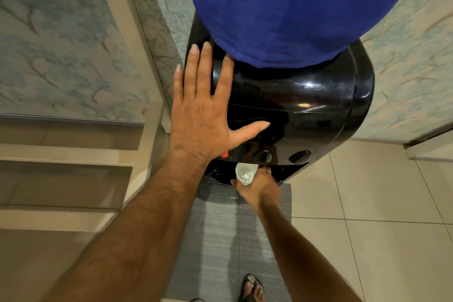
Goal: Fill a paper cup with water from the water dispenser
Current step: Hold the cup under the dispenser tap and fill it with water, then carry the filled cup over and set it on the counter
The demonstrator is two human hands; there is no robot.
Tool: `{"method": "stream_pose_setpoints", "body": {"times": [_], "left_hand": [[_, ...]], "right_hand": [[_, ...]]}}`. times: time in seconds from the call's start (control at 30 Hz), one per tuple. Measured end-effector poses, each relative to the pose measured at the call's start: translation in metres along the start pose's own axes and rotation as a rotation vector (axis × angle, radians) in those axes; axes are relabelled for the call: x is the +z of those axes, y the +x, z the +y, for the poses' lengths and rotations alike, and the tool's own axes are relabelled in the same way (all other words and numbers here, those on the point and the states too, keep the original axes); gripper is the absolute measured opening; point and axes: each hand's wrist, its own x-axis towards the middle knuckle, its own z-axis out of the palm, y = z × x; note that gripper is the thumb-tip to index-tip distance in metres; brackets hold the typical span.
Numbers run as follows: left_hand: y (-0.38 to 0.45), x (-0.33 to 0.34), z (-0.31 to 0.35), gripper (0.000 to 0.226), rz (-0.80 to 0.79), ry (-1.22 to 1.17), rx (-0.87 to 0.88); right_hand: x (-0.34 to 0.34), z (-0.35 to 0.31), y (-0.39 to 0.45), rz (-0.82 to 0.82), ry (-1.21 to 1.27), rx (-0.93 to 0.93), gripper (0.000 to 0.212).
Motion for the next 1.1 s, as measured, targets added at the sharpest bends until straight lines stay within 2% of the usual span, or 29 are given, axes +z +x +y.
{"method": "stream_pose_setpoints", "body": {"times": [0.13, 0.33, 0.63, 0.83, 1.1], "left_hand": [[0.000, 0.001, 0.000, 0.119, 0.002, 0.005, -0.001], [0.000, 0.000, 0.000, 0.120, -0.018, -0.003, -0.005], [-0.001, -0.003, 0.000, 0.118, -0.055, -0.001, -0.006], [-0.001, -0.014, 0.003, 0.118, -0.149, 0.003, -0.015], [0.007, -0.042, 0.007, 0.115, -0.356, 0.088, -0.038]], "right_hand": [[0.002, -0.008, 0.001, 0.054, 0.012, 0.061, 0.082], [-0.001, -0.013, 0.003, -0.005, 0.003, 0.086, 0.067], [-0.014, -0.001, -0.015, -0.026, 0.058, -0.003, 0.082], [-0.045, 0.000, -0.045, -0.071, 0.063, -0.077, 0.083], [-0.101, -0.014, -0.096, -0.141, -0.017, -0.199, 0.085]]}}
